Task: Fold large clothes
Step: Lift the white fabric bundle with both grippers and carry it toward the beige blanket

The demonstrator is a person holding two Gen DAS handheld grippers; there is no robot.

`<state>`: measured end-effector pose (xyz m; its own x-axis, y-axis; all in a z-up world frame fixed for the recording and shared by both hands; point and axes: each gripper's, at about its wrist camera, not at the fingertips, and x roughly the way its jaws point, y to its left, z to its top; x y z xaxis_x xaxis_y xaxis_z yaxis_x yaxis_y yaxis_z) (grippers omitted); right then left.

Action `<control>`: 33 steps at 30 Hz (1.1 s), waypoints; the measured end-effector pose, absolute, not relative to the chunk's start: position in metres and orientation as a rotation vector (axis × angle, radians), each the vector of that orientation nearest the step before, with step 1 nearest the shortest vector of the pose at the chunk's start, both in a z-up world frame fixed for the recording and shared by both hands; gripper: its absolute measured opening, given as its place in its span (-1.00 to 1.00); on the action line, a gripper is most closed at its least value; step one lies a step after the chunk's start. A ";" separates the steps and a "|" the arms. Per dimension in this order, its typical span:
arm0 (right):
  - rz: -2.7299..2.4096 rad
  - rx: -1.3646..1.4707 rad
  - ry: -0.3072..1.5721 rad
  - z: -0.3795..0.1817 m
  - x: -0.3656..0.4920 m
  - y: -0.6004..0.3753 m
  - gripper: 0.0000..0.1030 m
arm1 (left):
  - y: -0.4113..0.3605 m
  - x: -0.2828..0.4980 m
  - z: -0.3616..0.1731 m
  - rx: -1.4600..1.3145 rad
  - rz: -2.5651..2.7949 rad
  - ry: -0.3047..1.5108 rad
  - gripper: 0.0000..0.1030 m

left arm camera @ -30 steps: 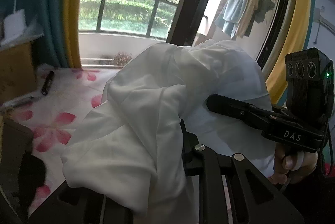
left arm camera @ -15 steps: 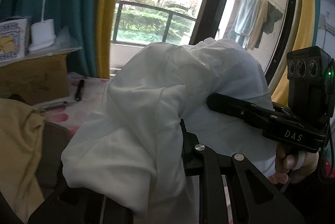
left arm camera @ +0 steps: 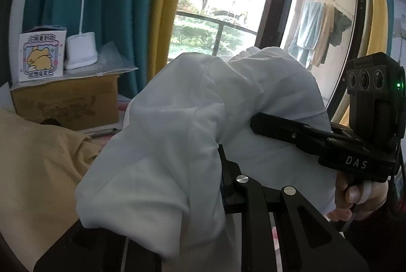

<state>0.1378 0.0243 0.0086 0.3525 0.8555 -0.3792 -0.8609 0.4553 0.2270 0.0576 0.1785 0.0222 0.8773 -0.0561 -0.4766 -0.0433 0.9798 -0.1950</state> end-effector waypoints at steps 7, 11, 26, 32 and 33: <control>1.137 0.006 0.526 -0.006 0.142 0.047 -0.65 | 0.198 0.054 0.010 -0.212 0.025 0.530 -0.60; 1.147 0.017 0.569 -0.020 0.148 0.058 -0.65 | 0.210 0.055 -0.002 -0.228 0.042 0.561 -0.60; 1.095 0.041 0.724 -0.076 0.180 0.072 -0.64 | 0.228 0.090 -0.048 -0.262 0.035 0.684 -0.60; 1.079 0.056 0.767 -0.090 0.194 0.068 -0.61 | 0.232 0.107 -0.061 -0.278 0.028 0.718 -0.60; 1.076 0.059 0.773 -0.092 0.195 0.066 -0.60 | 0.232 0.110 -0.063 -0.282 0.028 0.725 -0.60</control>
